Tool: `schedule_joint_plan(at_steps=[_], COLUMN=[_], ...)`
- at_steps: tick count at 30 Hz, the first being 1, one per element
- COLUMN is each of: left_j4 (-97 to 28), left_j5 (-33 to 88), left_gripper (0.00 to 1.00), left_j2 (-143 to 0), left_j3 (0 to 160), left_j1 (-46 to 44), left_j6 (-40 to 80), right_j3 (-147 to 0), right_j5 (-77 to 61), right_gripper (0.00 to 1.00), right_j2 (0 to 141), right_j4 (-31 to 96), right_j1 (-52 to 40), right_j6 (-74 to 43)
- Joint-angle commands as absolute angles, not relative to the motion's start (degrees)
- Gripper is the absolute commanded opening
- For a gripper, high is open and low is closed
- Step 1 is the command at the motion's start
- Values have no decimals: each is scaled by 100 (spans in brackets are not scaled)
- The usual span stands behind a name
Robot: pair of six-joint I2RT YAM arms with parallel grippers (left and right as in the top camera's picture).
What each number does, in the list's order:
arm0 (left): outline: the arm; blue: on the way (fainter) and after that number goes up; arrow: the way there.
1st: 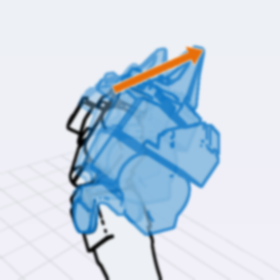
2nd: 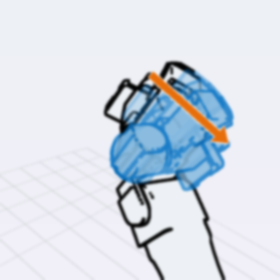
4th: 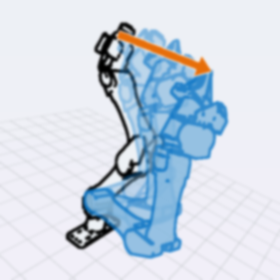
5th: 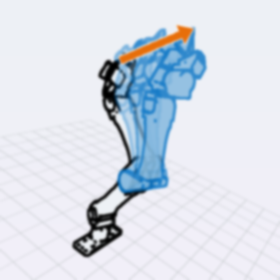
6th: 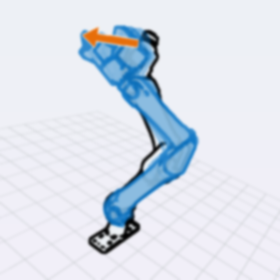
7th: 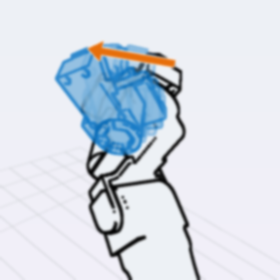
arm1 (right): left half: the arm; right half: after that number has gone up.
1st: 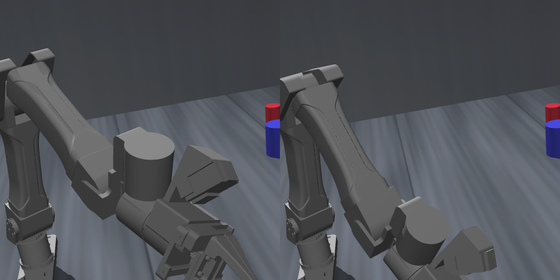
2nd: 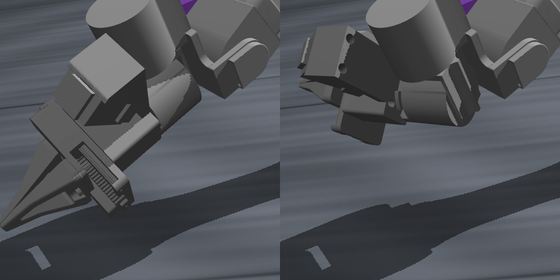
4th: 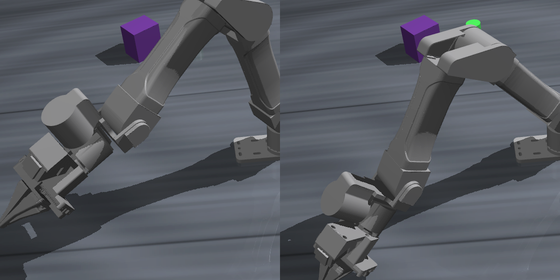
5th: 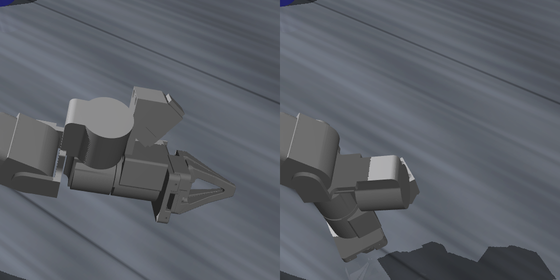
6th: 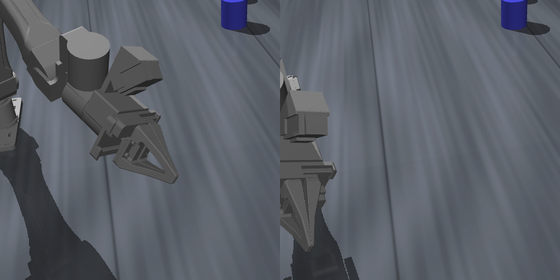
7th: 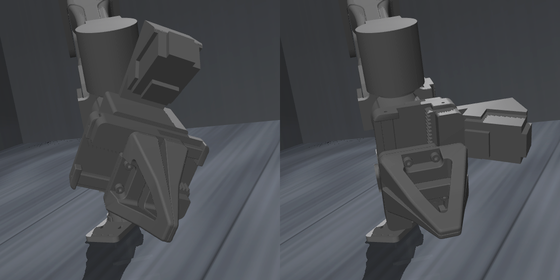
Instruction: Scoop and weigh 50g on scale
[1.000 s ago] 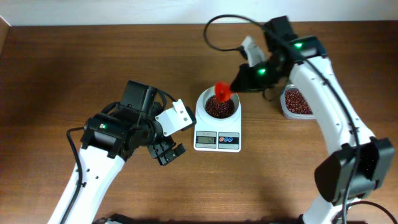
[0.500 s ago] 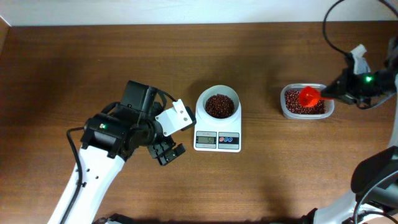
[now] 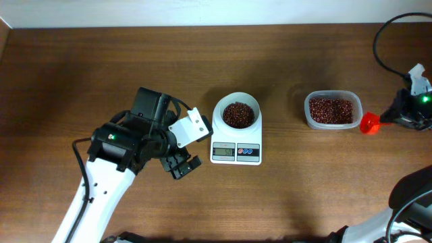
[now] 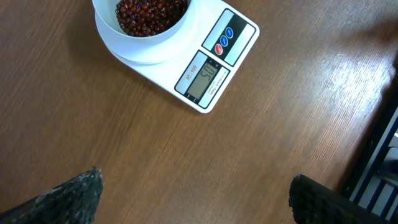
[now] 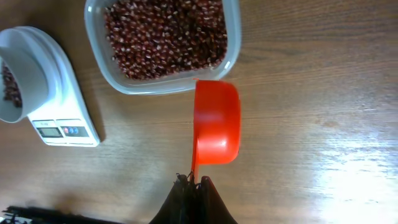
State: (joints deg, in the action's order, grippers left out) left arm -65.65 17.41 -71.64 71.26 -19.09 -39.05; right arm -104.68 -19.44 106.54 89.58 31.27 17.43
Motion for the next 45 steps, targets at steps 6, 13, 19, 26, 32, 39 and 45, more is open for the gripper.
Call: schedule_joint_plan(at_steps=[6,13,19,26,32,39,45], left_j4=[-6565,-6567,-6567,-6565,-6565,-6567,-6565], left_j5=[1822,1822,1822,1822,1822,1822,1822], left_gripper=[99,99,99,99,99,99,99], left_j2=[-7157,-7157,-7157,-7157,-7157,-7157,-7157], left_j3=[7227,7227,7227,7227,7227,7227,7227], left_j1=[-1883,-1883,-1883,-1883,-1883,-1883,-1883], left_j6=[-3999,-3999,-3999,-3999,-3999,-3999,-3999], right_j3=[-10545,-10545,-10545,-10545,-10545,-10545,-10545], right_j5=[-1844,972,506,-974,-1332,-1332,-1356], right_gripper=[4,4,4,4,4,4,4], right_j2=[10516,10532,10530,9937,7743,6101,6023], right_j4=[8523,7550,7205,6805,7238,8722,8595], right_j1=[2259,718,489,587,1712,3391,3393], right_j6=[1673,1000,-152,-1249,-311,-60,-803])
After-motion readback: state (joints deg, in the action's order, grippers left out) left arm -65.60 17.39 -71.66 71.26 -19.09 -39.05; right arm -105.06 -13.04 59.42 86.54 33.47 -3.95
